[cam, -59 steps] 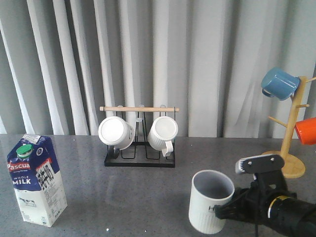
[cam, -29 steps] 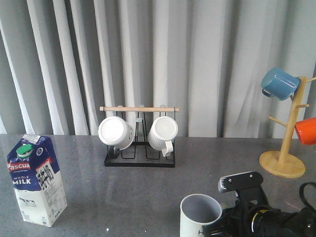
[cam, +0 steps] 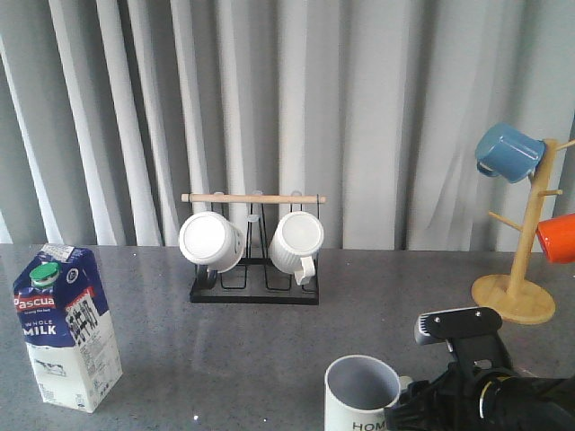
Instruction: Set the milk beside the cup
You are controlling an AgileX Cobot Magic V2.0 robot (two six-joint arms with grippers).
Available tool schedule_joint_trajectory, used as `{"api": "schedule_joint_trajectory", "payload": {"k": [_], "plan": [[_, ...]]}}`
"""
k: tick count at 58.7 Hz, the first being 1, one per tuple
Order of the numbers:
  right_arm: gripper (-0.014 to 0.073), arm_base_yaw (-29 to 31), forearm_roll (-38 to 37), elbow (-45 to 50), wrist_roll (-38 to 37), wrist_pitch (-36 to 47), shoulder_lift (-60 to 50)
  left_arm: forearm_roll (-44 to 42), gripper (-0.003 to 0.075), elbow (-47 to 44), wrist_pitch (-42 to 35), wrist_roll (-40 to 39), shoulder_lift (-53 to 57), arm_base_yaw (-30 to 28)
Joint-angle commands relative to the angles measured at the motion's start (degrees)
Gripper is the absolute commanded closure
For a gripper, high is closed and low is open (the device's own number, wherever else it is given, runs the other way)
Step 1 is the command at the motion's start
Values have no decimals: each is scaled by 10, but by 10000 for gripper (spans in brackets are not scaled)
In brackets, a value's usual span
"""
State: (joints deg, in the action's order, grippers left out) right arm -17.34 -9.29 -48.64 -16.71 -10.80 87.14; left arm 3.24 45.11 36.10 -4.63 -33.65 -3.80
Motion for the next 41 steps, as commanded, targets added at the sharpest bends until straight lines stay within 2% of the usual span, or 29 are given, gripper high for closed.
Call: {"api": "schedule_joint_trajectory", "payload": {"k": [1, 13, 23, 32, 41], "plan": [[169, -6, -2, -16, 5, -20, -49, 6, 302, 20, -36, 0, -4, -1], [169, -53, 6, -16, 8, -113, -117, 6, 302, 20, -35, 0, -4, -1], [195, -112, 5, -13, 42, -235, -184, 6, 302, 20, -36, 0, -4, -1], [297, -134, -8, 28, 54, -281, -260, 6, 302, 20, -36, 0, -4, -1], [501, -132, -51, 96, 54, -285, -344, 6, 302, 20, -36, 0, -4, -1]]}}
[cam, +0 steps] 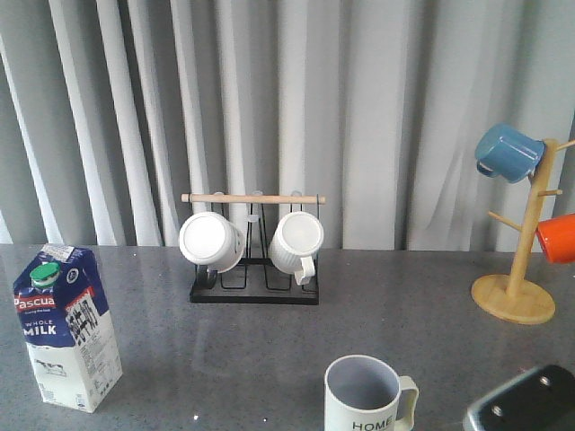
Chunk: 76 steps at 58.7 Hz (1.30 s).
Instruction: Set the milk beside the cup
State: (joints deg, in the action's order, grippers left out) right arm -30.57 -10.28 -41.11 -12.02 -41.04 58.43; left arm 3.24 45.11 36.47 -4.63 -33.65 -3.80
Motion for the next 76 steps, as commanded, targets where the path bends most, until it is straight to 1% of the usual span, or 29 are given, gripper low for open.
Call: {"api": "schedule_joint_trajectory", "payload": {"k": [1, 2, 5, 8, 17, 26, 34, 39, 46, 54, 57, 60, 69, 76], "plan": [[522, 0, -49, 27, 7, 17, -66, 6, 302, 20, -39, 0, -4, -1], [553, 0, -61, 35, 5, 17, -77, 6, 302, 20, -39, 0, -4, -1], [609, 0, -94, 53, -3, 15, -103, 6, 302, 20, -40, 0, -4, -1], [606, 0, -134, 67, -19, 6, -126, 6, 304, 20, -41, 0, -4, -1], [602, 0, -208, 101, -75, -21, -177, 8, 309, 20, -38, -12, -4, -1], [602, 0, -235, 134, -120, -23, -205, 14, 308, 20, -40, -26, -4, -1], [602, 0, -238, 162, -125, -20, -211, 54, 296, 22, -39, -17, -4, -1], [602, 0, -237, 166, -129, -19, -211, 82, 280, 42, -13, 2, -11, -1], [602, 0, -238, 166, -148, -9, -211, 120, 249, 110, 41, 37, -43, -1], [602, 0, -238, 166, -151, -2, -211, 137, 197, 230, 116, 61, -109, -1], [602, 0, -238, 166, -151, -2, -211, 137, 177, 278, 154, 70, -137, -1], [602, 0, -238, 166, -151, -2, -211, 137, 158, 338, 209, 70, -174, -1], [602, 0, -237, 166, -153, -1, -228, 131, 142, 506, 353, 70, -299, -1], [602, 0, -236, 166, -153, -5, -251, 126, 143, 591, 354, 69, -371, -1]]}}
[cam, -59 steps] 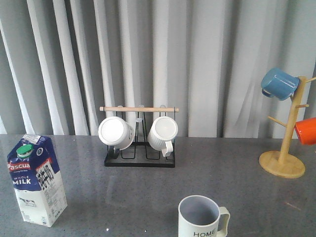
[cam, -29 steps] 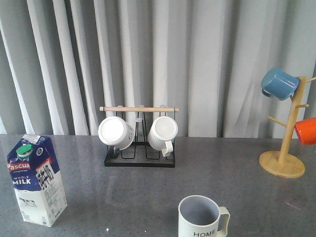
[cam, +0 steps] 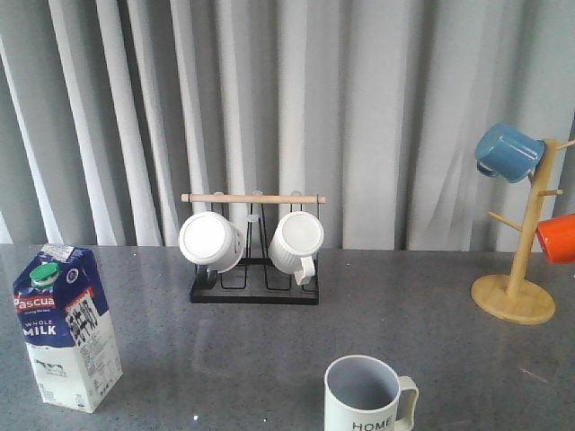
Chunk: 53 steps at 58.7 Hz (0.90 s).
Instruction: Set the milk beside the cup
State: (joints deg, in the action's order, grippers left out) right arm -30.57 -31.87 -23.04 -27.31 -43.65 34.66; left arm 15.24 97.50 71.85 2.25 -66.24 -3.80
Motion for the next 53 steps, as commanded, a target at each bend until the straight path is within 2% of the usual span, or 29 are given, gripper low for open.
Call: {"api": "schedule_joint_trajectory", "payload": {"k": [1, 13, 20, 53], "plan": [[602, 0, -20, -15, 0, 20, -16, 6, 143, 75, 0, 1, -52, -1], [602, 0, -20, -15, 0, 11, -42, 6, 143, 135, -1, 2, -127, -1], [602, 0, -20, -15, 0, 5, -44, 5, 143, 135, -1, 34, -159, -1], [602, 0, -20, -15, 0, 3, -44, -14, 143, 135, -1, 88, -251, -1]]}}
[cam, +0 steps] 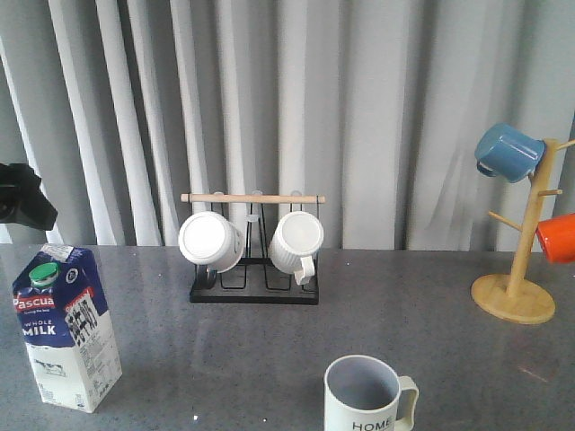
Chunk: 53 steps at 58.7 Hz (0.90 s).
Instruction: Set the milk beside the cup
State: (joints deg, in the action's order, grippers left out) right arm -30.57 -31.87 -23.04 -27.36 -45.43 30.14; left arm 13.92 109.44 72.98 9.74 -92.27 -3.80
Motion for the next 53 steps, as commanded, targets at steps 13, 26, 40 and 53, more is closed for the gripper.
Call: {"api": "schedule_joint_trajectory", "payload": {"k": [13, 26, 40, 53], "plan": [[602, 0, -20, -15, 1, 21, 2, -27, 143, 16, -13, 17, -18, -1], [602, 0, -20, -15, 1, 21, 2, -25, 143, 16, -13, 17, -40, -1], [602, 0, -20, -15, 1, 21, 2, -25, 143, 16, -14, 17, -65, -1], [602, 0, -20, -15, 1, 21, 2, -25, 143, 16, -20, 17, -86, -1]]}}
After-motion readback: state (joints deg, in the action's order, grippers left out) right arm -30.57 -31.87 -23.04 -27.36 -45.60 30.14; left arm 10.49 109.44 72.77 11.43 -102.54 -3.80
